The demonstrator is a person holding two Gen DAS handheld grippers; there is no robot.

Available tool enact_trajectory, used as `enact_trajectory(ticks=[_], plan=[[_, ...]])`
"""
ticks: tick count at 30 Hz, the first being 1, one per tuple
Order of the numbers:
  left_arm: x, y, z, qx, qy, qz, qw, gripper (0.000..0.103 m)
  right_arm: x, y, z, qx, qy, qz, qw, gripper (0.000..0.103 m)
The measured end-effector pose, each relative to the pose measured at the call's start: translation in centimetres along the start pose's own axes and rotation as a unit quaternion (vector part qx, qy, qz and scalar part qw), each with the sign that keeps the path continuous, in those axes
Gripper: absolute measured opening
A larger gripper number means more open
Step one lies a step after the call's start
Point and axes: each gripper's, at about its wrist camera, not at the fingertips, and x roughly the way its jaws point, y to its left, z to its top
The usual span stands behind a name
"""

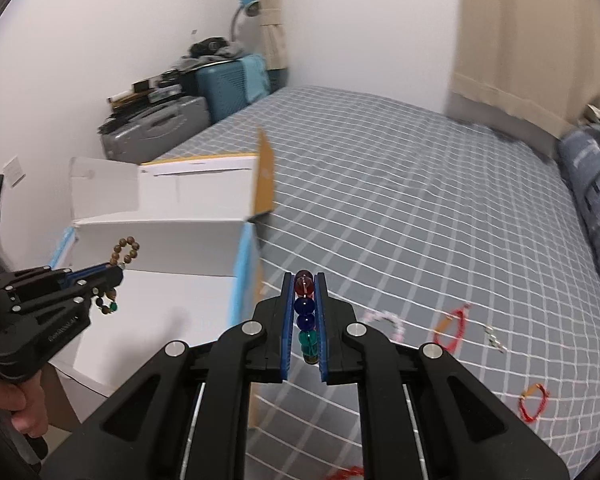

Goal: Organize jewelry
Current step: 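Carry both held bracelets over the open white cardboard box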

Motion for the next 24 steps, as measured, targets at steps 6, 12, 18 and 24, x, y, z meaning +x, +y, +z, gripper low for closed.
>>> enact_trajectory(ticks=[6, 12, 18, 24], plan=[[0.1, 4.2, -1.2, -0.028, 0.008, 0.025, 0.9993, 0.008, 1.8, 4.4, 0.3, -0.018, 0.009, 0.037, 0.999, 0.009], [0.8, 7.2, -2.7, -0.054, 0.022, 0.040, 0.9975, 0.008, 4.3, 7.7, -0.8, -0.024, 0.033, 0.057, 0.998, 0.009], [2.7, 9.1, -4.7, -0.073, 0.047, 0.044, 0.9952, 0.008, 7.1, 9.5, -2.1, -0.024, 0.067, 0.063, 0.995, 0.009], [4.2, 10.2, -6.3, -0.086, 0.072, 0.047, 0.9926, 0.008, 9.2, 10.7, -3.6, -0.032, 0.097, 0.062, 0.993, 0.009]])
